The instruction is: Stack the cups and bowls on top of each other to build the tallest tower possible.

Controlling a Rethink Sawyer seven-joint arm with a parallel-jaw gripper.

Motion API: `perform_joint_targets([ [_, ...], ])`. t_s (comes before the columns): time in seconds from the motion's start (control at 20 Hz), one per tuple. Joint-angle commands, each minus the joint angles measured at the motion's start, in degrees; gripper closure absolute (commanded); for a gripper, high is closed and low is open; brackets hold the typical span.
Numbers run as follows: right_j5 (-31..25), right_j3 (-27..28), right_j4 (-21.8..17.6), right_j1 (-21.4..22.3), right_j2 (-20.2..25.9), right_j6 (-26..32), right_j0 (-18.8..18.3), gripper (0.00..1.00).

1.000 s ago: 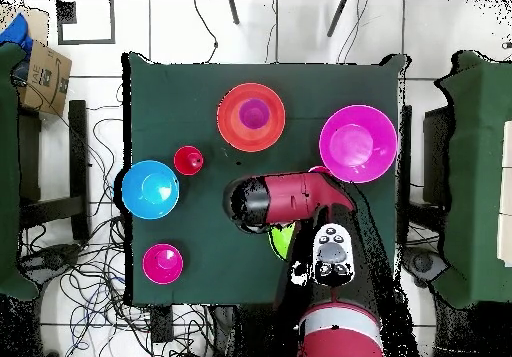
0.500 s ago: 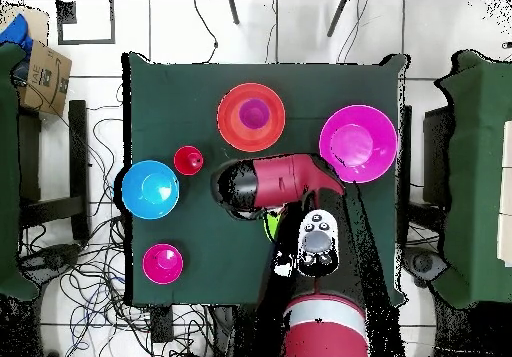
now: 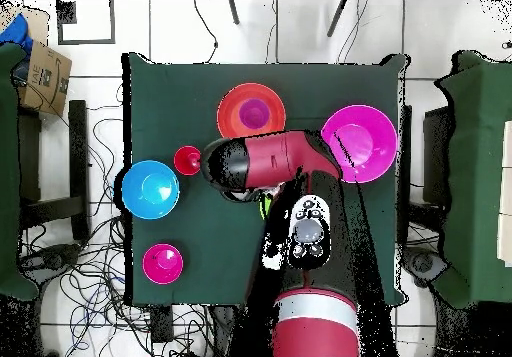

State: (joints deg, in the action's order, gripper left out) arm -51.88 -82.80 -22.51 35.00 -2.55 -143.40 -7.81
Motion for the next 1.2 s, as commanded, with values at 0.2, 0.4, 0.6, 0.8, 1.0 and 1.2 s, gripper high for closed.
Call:
perform_joint_targets([
  [0.2,-5.99,8.19,3.37,-5.88,2.61,-4.95,3.04,1.0],
  [0.4,-6.63,10.31,5.04,-7.69,1.7,-6.4,4.16,1.0],
  [0.6,-7.68,13.63,6.04,-9.89,0.65,-7.37,5.17,1.0],
  [0.8,-8.42,16.53,7.06,-11.88,-0.13,-7.74,5.64,1.0],
  [1.0,-10.74,17.41,8.64,-11.21,-0.72,-5.96,5.46,1.0],
  [1.2,-13.94,17.74,9.77,-9.45,-1.17,-3.96,5.16,1.0],
])
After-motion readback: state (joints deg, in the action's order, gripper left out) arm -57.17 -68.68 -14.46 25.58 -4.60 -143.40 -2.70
